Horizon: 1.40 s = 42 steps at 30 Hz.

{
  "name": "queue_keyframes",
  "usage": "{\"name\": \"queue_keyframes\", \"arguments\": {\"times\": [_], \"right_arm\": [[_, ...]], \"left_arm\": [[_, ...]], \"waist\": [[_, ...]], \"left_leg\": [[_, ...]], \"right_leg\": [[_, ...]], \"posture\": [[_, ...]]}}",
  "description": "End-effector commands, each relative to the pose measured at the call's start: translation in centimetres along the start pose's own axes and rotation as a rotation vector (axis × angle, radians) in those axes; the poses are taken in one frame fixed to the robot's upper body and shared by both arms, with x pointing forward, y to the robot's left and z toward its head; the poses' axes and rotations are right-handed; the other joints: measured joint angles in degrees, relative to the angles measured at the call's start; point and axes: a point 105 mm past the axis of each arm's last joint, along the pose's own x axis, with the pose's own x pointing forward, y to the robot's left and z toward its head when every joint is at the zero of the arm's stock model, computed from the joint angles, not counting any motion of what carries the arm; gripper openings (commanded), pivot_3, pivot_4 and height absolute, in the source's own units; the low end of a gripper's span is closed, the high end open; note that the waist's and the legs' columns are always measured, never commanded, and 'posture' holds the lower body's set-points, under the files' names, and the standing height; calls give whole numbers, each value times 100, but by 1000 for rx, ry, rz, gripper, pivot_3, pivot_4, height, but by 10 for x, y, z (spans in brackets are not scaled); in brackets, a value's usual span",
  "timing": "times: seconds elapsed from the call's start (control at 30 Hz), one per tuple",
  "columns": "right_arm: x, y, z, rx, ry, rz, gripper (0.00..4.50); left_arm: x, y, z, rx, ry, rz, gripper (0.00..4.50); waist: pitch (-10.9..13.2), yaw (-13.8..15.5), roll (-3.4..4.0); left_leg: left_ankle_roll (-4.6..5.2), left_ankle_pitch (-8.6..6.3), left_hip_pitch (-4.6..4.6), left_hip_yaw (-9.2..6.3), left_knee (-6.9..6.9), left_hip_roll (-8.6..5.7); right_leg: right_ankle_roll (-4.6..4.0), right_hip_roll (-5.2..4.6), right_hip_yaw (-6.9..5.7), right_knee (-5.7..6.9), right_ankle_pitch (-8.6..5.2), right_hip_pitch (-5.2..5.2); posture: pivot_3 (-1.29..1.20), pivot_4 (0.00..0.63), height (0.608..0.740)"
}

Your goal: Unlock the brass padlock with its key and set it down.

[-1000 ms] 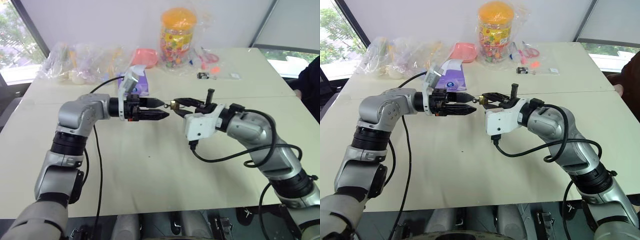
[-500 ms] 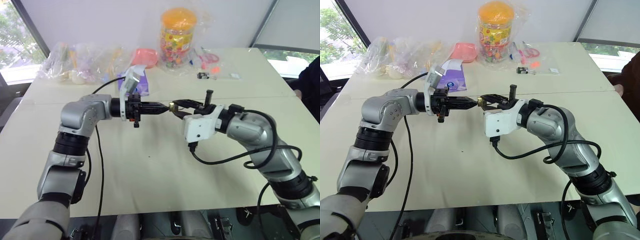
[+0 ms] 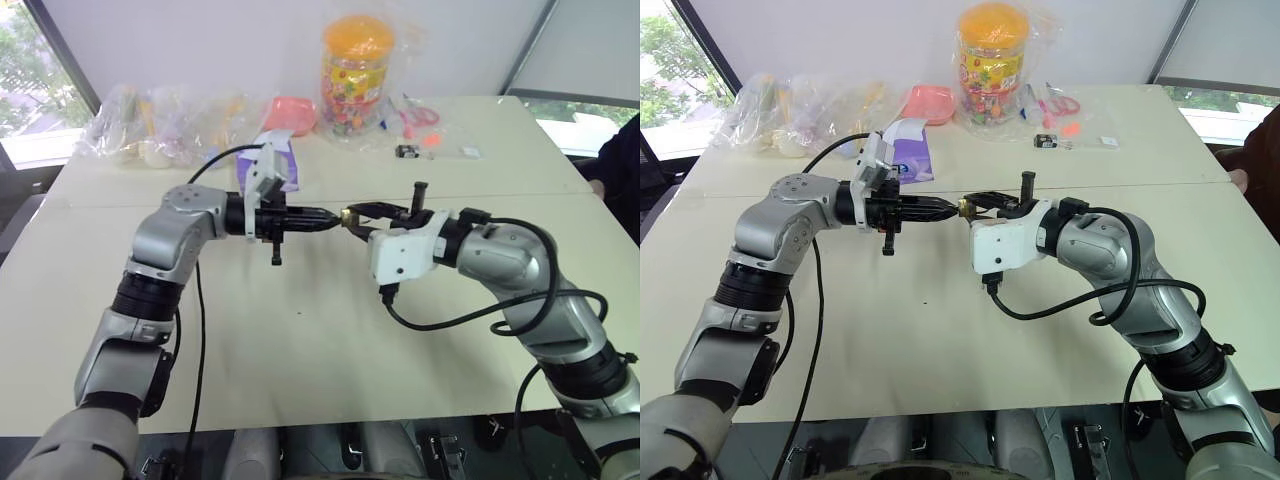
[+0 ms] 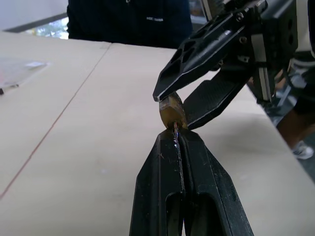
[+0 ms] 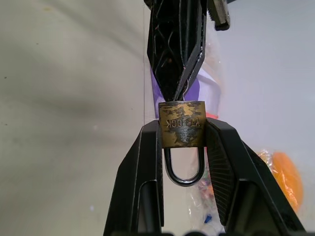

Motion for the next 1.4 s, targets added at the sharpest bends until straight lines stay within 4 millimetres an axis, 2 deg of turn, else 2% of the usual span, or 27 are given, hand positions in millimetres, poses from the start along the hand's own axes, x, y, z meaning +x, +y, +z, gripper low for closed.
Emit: {"name": "queue_keyframes", "arguments": {"times": [0.03, 0.3, 0.37, 0.5, 0.63, 0.73, 0.83, 0.97, 1.07, 1.4], "right_arm": [[-5, -10, 21, -41, -78, -38, 652], [-4, -7, 19, -29, -72, -27, 652], [-4, -7, 18, -23, -69, -25, 652], [-4, -7, 18, -23, -68, -25, 652], [-4, -9, 20, -34, -72, -27, 652], [-4, -10, 21, -48, -75, -31, 652], [-4, -10, 21, -52, -79, -33, 652], [-3, -10, 21, -57, -82, -33, 652], [-3, -10, 22, -60, -84, -33, 652], [-2, -13, 25, -65, -95, -42, 652]], "left_arm": [[7, -8, 10, 182, 10, -33, 30], [11, -6, 10, 529, 34, -7, 30], [11, -5, 8, 541, 40, -12, 30], [9, -2, 9, 292, 2, 7, 30], [0, -5, 16, -135, -46, -38, 30], [-11, -13, 36, -324, -108, -128, 851], [-15, -18, 41, -400, -122, -162, 2129], [-16, -12, 41, -428, -136, -120, 3917], [-16, -13, 38, -439, -120, -124, 3917], [-3, -5, -4, -432, -17, -56, 3917]], "waist": [[0, 1, 0], [0, 8, 0], [0, 7, 0], [0, -1, 0], [0, -11, 0], [1, -16, -1], [0, -14, -1], [0, -2, 0], [0, -5, 0], [0, -1, 0]], "left_leg": [[0, 0, 0, 0, 0, 0], [0, 0, 0, 12, 0, 0], [0, 0, 0, 15, 0, 0], [0, 0, 0, 15, 0, 0], [0, 0, 0, 4, 0, 0], [0, 0, 1, -5, 0, 1], [0, 0, 1, -7, 0, 1], [-1, 1, 4, -6, 0, 0], [-3, 2, 4, -5, 0, 0], [-4, 3, 5, -4, 0, 0]], "right_leg": [[0, 0, 0, 0, 0, 0], [0, 0, 0, 0, 0, 1], [0, 0, -1, 0, 0, 1], [0, 0, -1, 0, 0, 1], [1, 1, -1, 1, 0, 1], [2, 1, -1, 2, 0, 1], [2, 1, -1, 3, 0, 0], [2, -1, 0, 3, 0, 4], [1, -1, 0, 3, 0, 5], [1, 0, 0, 3, 0, 5]], "posture": [[0, 150, 740], [0, 150, 740], [0, 150, 740], [0, 150, 740], [0, 150, 740], [0, 150, 740], [0, 150, 740], [0, 150, 740], [0, 150, 740], [0, 150, 740]]}}
